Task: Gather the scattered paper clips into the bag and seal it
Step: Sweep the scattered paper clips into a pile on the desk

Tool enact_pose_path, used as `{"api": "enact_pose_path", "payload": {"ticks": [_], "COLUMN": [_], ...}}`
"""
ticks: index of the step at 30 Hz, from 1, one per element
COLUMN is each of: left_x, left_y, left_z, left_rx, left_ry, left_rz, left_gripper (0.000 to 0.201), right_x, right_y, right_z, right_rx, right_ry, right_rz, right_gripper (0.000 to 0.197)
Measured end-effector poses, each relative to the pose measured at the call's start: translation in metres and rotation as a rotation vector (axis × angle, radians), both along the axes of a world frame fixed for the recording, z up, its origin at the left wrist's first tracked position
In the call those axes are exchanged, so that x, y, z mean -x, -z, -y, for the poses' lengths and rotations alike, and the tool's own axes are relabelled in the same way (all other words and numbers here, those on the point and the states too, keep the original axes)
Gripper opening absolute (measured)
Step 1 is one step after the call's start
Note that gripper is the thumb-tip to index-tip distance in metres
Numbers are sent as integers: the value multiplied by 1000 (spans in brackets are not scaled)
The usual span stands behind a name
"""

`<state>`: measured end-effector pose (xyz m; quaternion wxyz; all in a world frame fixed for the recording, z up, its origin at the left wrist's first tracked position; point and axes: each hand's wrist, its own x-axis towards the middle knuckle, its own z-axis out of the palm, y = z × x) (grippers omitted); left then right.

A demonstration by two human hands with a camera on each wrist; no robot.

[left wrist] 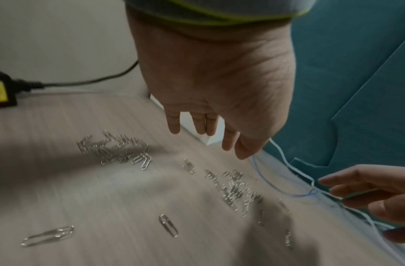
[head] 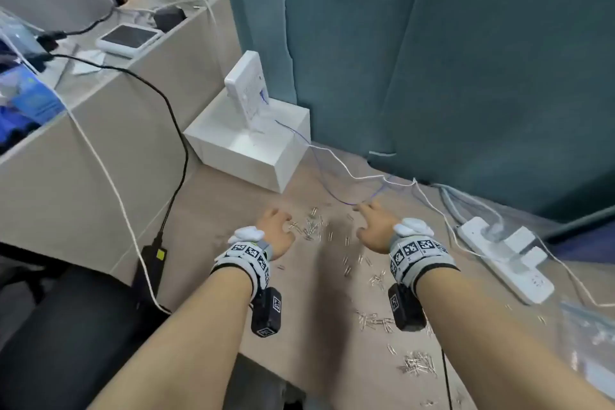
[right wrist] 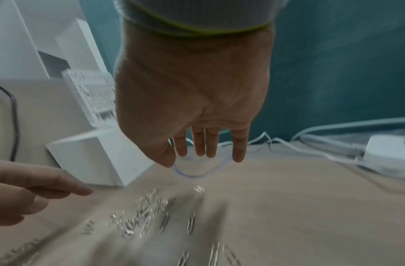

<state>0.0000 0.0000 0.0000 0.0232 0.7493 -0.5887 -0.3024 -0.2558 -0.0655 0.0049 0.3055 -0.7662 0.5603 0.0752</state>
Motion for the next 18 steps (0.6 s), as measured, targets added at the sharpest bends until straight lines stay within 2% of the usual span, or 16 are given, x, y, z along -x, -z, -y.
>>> {"api": "enact_pose_path", "payload": {"ticks": [3, 7, 12, 16, 18], "left_x": [-14, -18, -11, -1, 9], "left_y": [34, 58, 81, 85, 86], "left_z": [18, 33, 53, 57, 54], "left_rx": [-53, -45, 5, -15, -10], "left_ry": [26, 82, 70, 149, 196], "left_rz": [34, 104, 32, -18, -94], "left_gripper": [48, 58, 58, 60, 50], "right_x": [-15, -25, -33, -44, -48], "right_y": [37, 62, 82, 82, 82], "right_z": [11, 13, 21, 13, 5], "right_rx": [-41, -37, -20, 14, -1], "right_ry": [27, 24, 32, 40, 15], "right_rz": [-52, -99, -144, -155, -115], "right_gripper": [68, 74, 83, 80, 74]}}
